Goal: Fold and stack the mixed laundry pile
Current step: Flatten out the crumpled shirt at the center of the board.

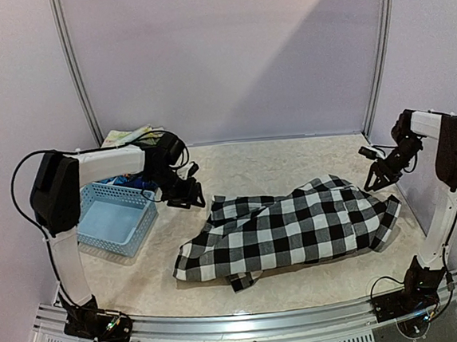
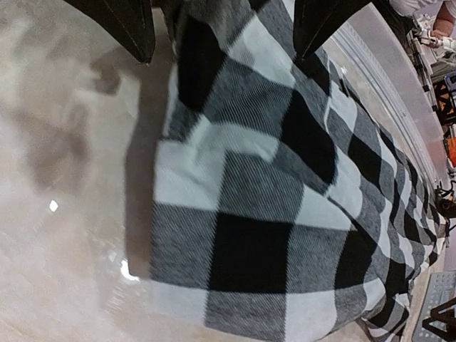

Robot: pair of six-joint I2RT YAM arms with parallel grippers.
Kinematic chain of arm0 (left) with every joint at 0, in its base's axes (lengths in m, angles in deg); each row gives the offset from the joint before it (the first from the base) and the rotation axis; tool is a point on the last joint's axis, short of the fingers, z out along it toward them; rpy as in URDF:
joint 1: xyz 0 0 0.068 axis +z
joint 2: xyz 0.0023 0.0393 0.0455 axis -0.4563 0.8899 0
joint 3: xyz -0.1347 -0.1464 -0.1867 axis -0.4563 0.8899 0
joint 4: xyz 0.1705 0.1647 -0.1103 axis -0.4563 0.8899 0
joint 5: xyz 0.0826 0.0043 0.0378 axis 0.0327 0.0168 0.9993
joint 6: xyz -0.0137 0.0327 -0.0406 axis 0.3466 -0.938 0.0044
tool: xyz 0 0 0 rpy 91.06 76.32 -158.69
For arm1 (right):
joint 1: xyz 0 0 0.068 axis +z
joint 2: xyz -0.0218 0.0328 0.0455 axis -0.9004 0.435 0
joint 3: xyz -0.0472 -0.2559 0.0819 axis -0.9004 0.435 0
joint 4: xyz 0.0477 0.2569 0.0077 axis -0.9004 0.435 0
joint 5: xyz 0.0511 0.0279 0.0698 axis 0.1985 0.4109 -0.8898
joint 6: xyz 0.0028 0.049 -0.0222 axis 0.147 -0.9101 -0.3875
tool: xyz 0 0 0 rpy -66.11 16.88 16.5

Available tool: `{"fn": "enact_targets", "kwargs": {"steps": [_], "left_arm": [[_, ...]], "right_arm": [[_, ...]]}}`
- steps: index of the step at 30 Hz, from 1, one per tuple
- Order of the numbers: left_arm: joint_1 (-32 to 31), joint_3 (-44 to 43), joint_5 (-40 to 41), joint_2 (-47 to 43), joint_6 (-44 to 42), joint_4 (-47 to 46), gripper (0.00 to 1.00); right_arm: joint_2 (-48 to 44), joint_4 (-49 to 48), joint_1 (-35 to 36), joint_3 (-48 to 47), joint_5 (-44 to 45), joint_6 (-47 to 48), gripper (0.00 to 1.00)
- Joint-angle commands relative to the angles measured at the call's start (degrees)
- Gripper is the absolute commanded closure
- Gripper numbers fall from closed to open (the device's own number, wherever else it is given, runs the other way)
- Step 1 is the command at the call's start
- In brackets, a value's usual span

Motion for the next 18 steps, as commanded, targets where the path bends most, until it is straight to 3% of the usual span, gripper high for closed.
{"fn": "enact_targets", "kwargs": {"steps": [1,6,10,18], "left_arm": [[1.35,1.87,-4.99,0.46,1.86,-5.34,0.43],[2.01,5.4,-5.8,-1.71,3.63,-7.96,0.43],[2.13,6.85,-5.79,-3.74,3.75,-8.37,0.44],[2.1,8.32,-7.11,-5.74,3.99,-9.08,0.44]], "right_arm": [[4.91,-6.02,5.6,-0.94,-3.18,-4.09,0.33],[10.42,-6.41,7.04,-5.3,-3.47,-7.92,0.44],[9.42,-7.78,7.0,-5.65,-2.69,-9.52,0.53],[7.3,-11.25,5.38,-6.0,0.01,-12.56,0.39]]}}
